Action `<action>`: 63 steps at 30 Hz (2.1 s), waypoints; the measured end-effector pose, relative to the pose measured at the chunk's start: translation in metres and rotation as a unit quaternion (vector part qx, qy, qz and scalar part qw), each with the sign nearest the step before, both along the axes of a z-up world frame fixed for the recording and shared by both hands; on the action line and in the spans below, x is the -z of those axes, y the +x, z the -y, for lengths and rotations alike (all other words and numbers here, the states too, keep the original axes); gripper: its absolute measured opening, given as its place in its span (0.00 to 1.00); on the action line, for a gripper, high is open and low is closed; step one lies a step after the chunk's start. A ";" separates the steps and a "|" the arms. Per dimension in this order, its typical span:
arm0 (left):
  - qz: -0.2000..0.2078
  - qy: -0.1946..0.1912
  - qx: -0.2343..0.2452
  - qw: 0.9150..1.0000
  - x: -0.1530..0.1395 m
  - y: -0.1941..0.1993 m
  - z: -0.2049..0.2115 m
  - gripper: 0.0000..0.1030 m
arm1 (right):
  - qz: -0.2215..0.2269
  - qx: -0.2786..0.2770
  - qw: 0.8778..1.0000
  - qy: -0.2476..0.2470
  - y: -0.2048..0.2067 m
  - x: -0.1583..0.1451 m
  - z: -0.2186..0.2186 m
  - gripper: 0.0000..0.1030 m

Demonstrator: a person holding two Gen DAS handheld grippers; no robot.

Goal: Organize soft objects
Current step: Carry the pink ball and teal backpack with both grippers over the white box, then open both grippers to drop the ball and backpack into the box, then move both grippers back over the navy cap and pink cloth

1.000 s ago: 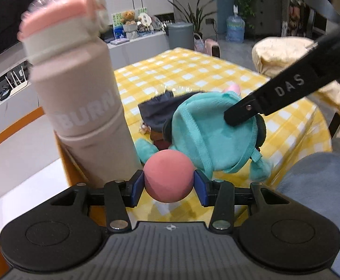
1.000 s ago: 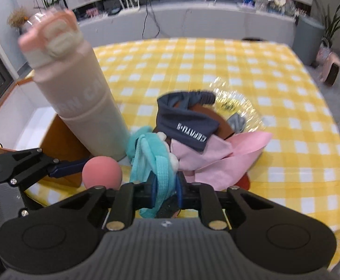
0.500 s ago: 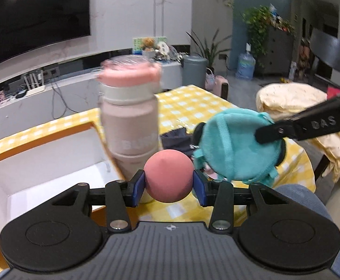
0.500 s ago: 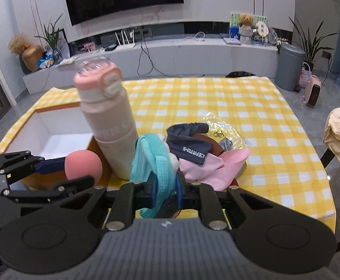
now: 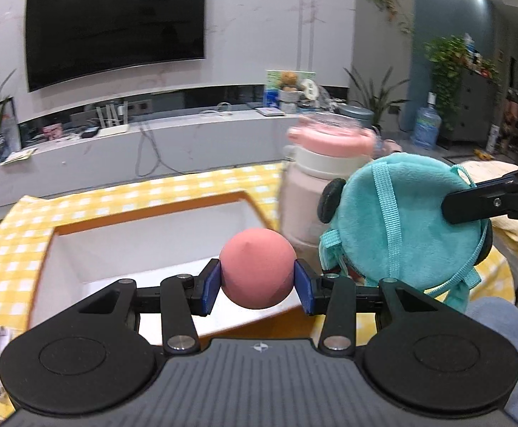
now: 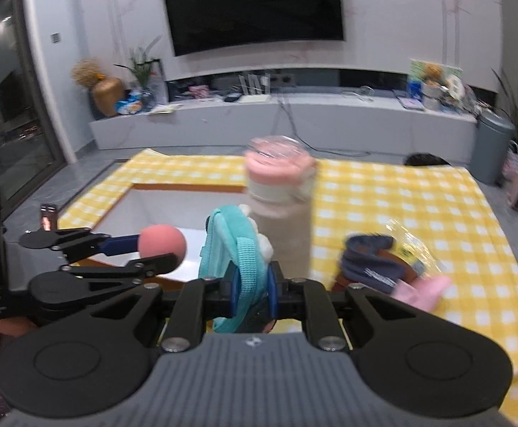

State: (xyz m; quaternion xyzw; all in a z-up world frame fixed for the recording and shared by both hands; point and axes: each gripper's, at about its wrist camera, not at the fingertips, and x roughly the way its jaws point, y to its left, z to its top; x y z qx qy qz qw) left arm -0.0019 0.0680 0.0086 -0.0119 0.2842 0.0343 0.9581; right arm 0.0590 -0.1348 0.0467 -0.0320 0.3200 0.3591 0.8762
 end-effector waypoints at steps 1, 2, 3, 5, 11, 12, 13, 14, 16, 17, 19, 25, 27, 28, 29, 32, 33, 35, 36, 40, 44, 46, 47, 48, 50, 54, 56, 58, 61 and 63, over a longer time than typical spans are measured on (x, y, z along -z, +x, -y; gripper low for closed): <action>0.001 0.001 -0.008 1.000 -0.001 0.001 -0.004 0.49 | 0.005 -0.008 1.000 0.002 0.001 -0.002 -0.009 0.14; 0.003 0.003 -0.015 1.000 -0.003 0.001 -0.009 0.49 | 0.010 -0.013 1.000 0.003 0.000 -0.005 -0.017 0.14; 0.005 0.008 -0.024 1.000 -0.004 0.002 -0.015 0.49 | 0.015 -0.018 1.000 0.004 0.000 -0.006 -0.024 0.14; 0.010 0.018 -0.038 0.999 -0.007 0.002 -0.024 0.49 | 0.029 -0.030 0.999 0.010 0.001 -0.012 -0.042 0.14; 0.004 0.048 -0.087 0.995 -0.008 0.014 -0.049 0.49 | 0.085 -0.045 0.995 0.003 0.010 -0.022 -0.094 0.14; -0.001 0.052 -0.091 0.995 -0.006 0.016 -0.051 0.49 | 0.093 -0.044 0.995 0.003 0.014 -0.022 -0.102 0.14; -0.007 0.053 -0.093 0.994 -0.003 0.018 -0.055 0.49 | 0.102 -0.040 0.994 0.002 0.019 -0.020 -0.113 0.14; -0.012 0.053 -0.094 0.994 -0.001 0.021 -0.057 0.49 | 0.101 -0.036 0.994 0.003 0.023 -0.018 -0.117 0.14; -0.026 0.056 -0.093 0.994 0.007 0.028 -0.061 0.49 | 0.086 -0.036 0.996 0.007 0.037 -0.014 -0.133 0.14; -0.033 0.061 -0.093 0.993 0.010 0.030 -0.063 0.49 | 0.086 -0.039 0.996 0.003 0.041 -0.011 -0.140 0.14; -0.056 0.078 -0.092 0.991 0.022 0.037 -0.065 0.49 | 0.088 -0.040 0.995 -0.024 0.050 0.002 -0.160 0.14; -0.110 0.080 -0.080 0.987 0.052 0.042 -0.074 0.49 | 0.003 -0.043 0.997 -0.071 0.078 0.062 -0.194 0.14; -0.127 0.086 -0.076 0.985 0.058 0.043 -0.075 0.49 | -0.030 -0.046 0.996 -0.076 0.084 0.078 -0.200 0.14; -0.135 0.089 -0.074 0.984 0.061 0.044 -0.076 0.49 | -0.049 -0.049 0.995 -0.077 0.087 0.086 -0.202 0.14; -0.143 0.094 -0.073 0.983 0.064 0.045 -0.076 0.49 | -0.062 -0.052 0.994 -0.077 0.088 0.092 -0.206 0.14; -0.158 0.085 -0.074 0.981 0.069 0.047 -0.081 0.50 | -0.098 -0.063 0.990 -0.075 0.088 0.108 -0.212 0.14; -0.162 0.081 -0.074 0.981 0.069 0.048 -0.082 0.50 | -0.109 -0.065 0.989 -0.075 0.089 0.112 -0.214 0.14; -0.168 0.080 -0.074 0.980 0.070 0.048 -0.083 0.51 | -0.119 -0.070 0.987 -0.079 0.090 0.116 -0.219 0.14; -0.171 0.080 -0.075 0.979 0.070 0.048 -0.084 0.51 | -0.122 -0.071 0.987 -0.083 0.089 0.118 -0.221 0.14; -0.179 0.060 -0.079 0.979 0.071 0.048 -0.089 0.54 | -0.127 -0.071 0.984 -0.101 0.089 0.125 -0.225 0.15; -0.180 0.036 -0.088 0.979 0.070 0.048 -0.097 0.57 | -0.127 -0.069 0.982 -0.119 0.089 0.129 -0.232 0.21; -0.180 0.034 -0.091 0.979 0.070 0.049 -0.100 0.59 | -0.126 -0.067 0.982 -0.121 0.088 0.129 -0.230 0.22; -0.180 0.034 -0.091 0.979 0.070 0.049 -0.100 0.59 | -0.124 -0.065 0.983 -0.122 0.088 0.126 -0.226 0.27; -0.180 0.032 -0.091 0.979 0.070 0.049 -0.100 0.63 | -0.121 -0.065 0.983 -0.121 0.088 0.125 -0.224 0.29; -0.179 0.028 -0.096 0.979 0.068 0.048 -0.100 0.71 | -0.111 -0.064 0.984 -0.121 0.085 0.121 -0.221 0.35; -0.172 0.031 -0.102 0.979 0.062 0.044 -0.097 0.76 | -0.072 -0.071 0.987 -0.128 0.075 0.108 -0.218 0.38; -0.164 0.038 -0.106 0.980 0.057 0.040 -0.093 0.77 | -0.051 -0.078 0.987 -0.128 0.068 0.100 -0.215 0.38; -0.146 0.042 -0.108 0.983 0.050 0.036 -0.089 0.77 | -0.027 -0.079 0.988 -0.126 0.060 0.091 -0.209 0.39; -0.107 0.040 -0.113 0.987 0.038 0.025 -0.082 0.79 | 0.007 -0.070 0.991 -0.115 0.048 0.078 -0.194 0.48; -0.084 0.035 -0.108 0.990 0.030 0.018 -0.077 0.79 | 0.026 -0.059 0.993 -0.103 0.041 0.072 -0.182 0.50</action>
